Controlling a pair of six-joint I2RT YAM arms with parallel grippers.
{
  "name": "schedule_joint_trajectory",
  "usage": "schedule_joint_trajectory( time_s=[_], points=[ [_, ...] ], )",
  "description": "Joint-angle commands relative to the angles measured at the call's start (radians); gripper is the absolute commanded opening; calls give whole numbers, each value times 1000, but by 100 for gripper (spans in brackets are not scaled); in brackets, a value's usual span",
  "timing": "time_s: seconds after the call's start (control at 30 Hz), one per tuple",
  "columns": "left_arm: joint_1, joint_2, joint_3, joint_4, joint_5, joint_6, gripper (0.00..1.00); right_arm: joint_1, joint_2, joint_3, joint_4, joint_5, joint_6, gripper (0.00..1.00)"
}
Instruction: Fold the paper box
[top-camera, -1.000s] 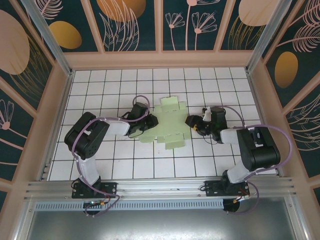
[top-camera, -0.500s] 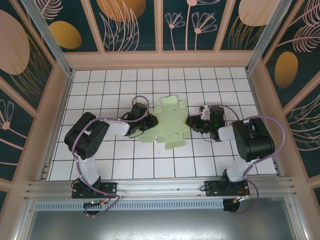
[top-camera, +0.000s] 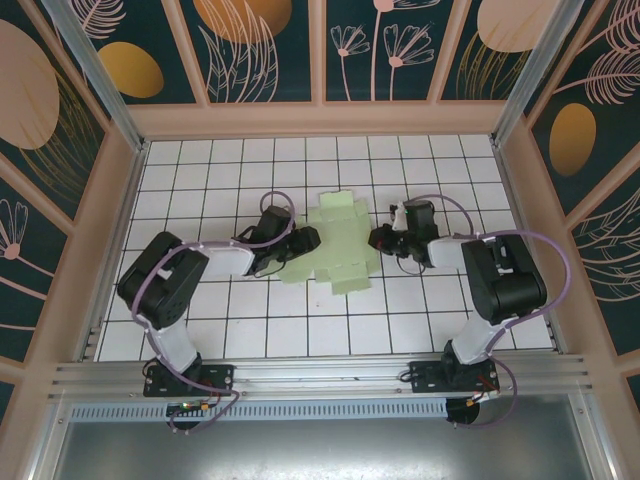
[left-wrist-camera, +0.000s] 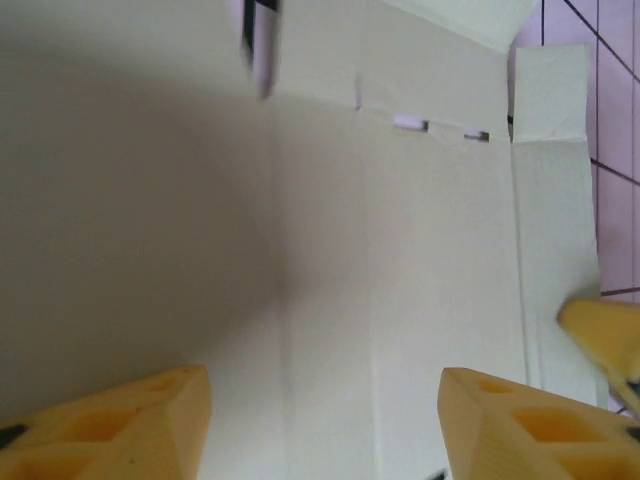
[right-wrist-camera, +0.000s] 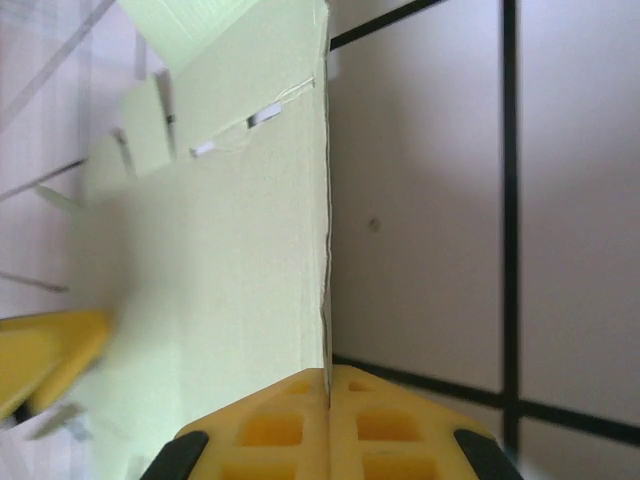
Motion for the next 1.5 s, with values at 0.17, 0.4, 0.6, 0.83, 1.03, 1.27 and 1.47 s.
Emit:
schedule_joint_trajectory(
  time_s=[0.17, 0.4, 0.6, 0.83, 1.03, 1.27, 1.47],
  points=[
    [19, -205, -41, -130, -156, -3, 99, 161, 6, 211, -417, 627, -157, 0],
    [36, -238, -74, -137, -178, -15, 99, 301, 108, 363, -606, 1026, -178, 0],
    [38, -227, -75, -138, -173, -18, 99, 380, 307, 540, -865, 1336, -120, 0],
    [38, -243, -82, -140, -179, -11, 99, 356, 205, 471, -717, 1179, -178, 0],
    [38, -236, -72, -136, -173, 4, 99, 209, -14, 308, -486, 636, -233, 0],
    [38, -222, -66, -127, -157, 5, 99, 271, 87, 382, -609, 977, -298, 0],
    [38, -244, -67, -149, -176, 9, 99, 356, 220, 483, -711, 1287, -290, 0]
  ],
)
